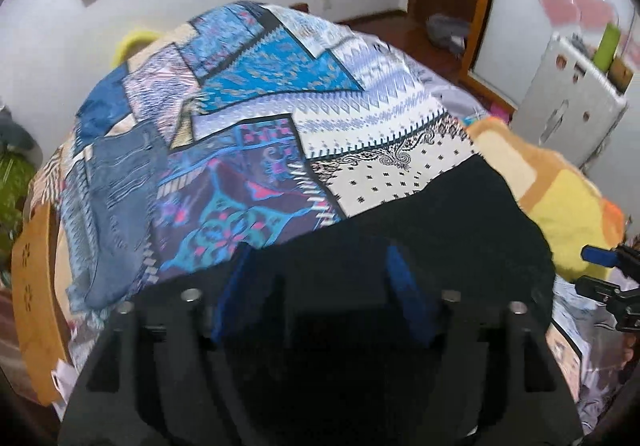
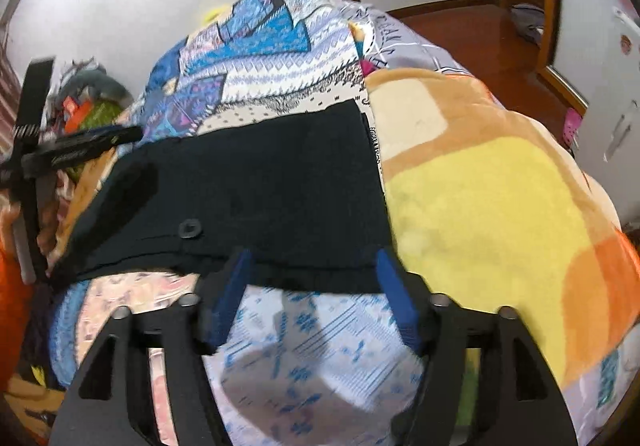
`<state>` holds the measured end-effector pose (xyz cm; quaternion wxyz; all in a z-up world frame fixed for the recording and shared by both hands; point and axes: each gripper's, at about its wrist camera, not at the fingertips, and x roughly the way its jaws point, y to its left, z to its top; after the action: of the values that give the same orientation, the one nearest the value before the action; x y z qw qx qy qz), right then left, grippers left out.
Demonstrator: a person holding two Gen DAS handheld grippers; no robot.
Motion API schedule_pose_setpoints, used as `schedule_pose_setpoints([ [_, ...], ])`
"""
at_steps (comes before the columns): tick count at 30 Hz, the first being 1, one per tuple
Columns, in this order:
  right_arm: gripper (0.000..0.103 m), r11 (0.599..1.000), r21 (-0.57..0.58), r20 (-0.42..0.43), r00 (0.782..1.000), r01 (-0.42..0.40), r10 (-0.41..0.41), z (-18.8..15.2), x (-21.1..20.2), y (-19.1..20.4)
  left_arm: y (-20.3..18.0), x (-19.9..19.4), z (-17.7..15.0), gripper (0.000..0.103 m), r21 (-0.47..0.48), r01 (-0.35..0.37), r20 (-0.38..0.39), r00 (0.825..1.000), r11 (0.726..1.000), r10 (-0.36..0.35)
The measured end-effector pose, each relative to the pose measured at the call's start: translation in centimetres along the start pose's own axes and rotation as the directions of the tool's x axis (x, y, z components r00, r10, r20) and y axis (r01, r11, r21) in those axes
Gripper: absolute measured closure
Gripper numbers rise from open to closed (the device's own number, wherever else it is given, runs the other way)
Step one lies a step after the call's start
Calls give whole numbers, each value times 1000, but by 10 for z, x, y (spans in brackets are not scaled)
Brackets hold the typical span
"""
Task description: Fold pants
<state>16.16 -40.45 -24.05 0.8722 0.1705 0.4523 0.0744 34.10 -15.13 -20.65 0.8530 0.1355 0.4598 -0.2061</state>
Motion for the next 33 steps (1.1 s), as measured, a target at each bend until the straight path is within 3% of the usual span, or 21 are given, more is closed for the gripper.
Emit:
schedule_pose_setpoints([
  [5,36,987,137,-15,996,-89,92,-10,7,-1,20,-17,-33,26,-57,-30,-31,999,998,28],
  [11,36,940,302,-28,984,-160,177,-17,31,-7,38,-21,-73,26,-99,-82,-71,995,992,76],
  [14,34,919,356,-29,981,-168,190,-18,40,-12,46,-25,-87,26,-135,-80,-73,995,988,71],
  [20,34,829,513,58,972,-224,228,-13,50,-35,53,-28,-102,26,-170,-94,-66,994,981,84],
  [23,35,822,529,60,975,-211,213,-8,58,-37,56,-27,-106,26,-182,-101,-67,994,978,90],
  [26,51,844,508,54,984,-172,168,-2,61,-37,60,-27,-108,26,-204,-101,-63,994,974,90],
  [28,78,861,487,49,988,-150,145,2,62,-37,63,-29,-109,26,-218,-99,-55,995,971,89],
  [30,95,881,454,57,992,-130,117,6,57,-36,66,-33,-109,26,-229,-103,-46,994,968,95],
  [33,96,918,377,128,988,-125,82,15,37,-35,71,-41,-111,26,-245,-108,-32,994,963,103],
])
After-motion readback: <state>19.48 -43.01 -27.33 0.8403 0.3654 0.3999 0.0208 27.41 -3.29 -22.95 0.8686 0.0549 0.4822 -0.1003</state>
